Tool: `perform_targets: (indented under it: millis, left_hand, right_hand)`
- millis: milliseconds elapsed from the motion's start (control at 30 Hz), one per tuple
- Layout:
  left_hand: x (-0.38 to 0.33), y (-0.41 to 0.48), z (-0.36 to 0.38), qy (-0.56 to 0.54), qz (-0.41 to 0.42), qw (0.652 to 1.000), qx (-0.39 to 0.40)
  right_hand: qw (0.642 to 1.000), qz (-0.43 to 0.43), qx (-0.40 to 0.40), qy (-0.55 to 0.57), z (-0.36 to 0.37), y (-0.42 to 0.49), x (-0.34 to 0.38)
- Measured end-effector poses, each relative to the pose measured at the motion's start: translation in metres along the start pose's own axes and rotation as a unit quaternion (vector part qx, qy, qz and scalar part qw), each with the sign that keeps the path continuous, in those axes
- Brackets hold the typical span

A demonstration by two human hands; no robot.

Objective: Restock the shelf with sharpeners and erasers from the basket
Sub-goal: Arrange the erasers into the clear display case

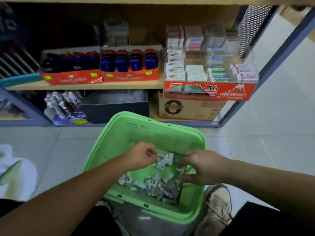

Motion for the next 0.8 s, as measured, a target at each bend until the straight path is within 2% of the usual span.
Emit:
perform_targets:
  millis: [100,233,300,500,567,700,800]
  left_hand:
    - [0.057,-0.008,0.011,0.036,-0.082,0.995,0.053]
    - [0.102,-0.020,0.002,0.117,-0.126,0.982,0.078]
    - [0.113,-0.023,-0.002,0.120,-0.144,0.978,0.092]
    - [0.117,-0.020,0.017,0.212,-0.142,0.943,0.215]
    - [0.116,-0.007,0.022,0.234,-0.135,0.931,0.244]
    - [0.131,0.008,0.037,0.306,-0.115,0.907,0.267]
    - [0.151,-0.004,0.058,0.303,-0.101,0.902,0.290]
  right_hand:
    - [0.996,0.026,0.069,0.050,0.047,0.051,0.016]
    - [0.963,0.093,0.159,0.197,0.111,0.117,0.038]
    - [0.951,0.111,0.192,0.214,0.138,0.134,0.048]
    - [0.958,0.140,0.180,0.172,0.173,0.156,0.056]
    - [0.948,0.155,0.193,0.202,0.178,0.159,0.058]
    - [0.914,0.165,0.209,0.305,0.202,0.150,0.059]
    - [0.845,0.187,0.212,0.454,0.228,0.138,0.067]
Point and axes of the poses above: each hand's wrist, its own y-axis towards the middle knuckle, its own z-axis out of the palm, x = y × z, the point moved 5 cm from there along y, towards the middle knuckle, and after that the axes turned 9 degrees about -y, right-handed, at the moved point
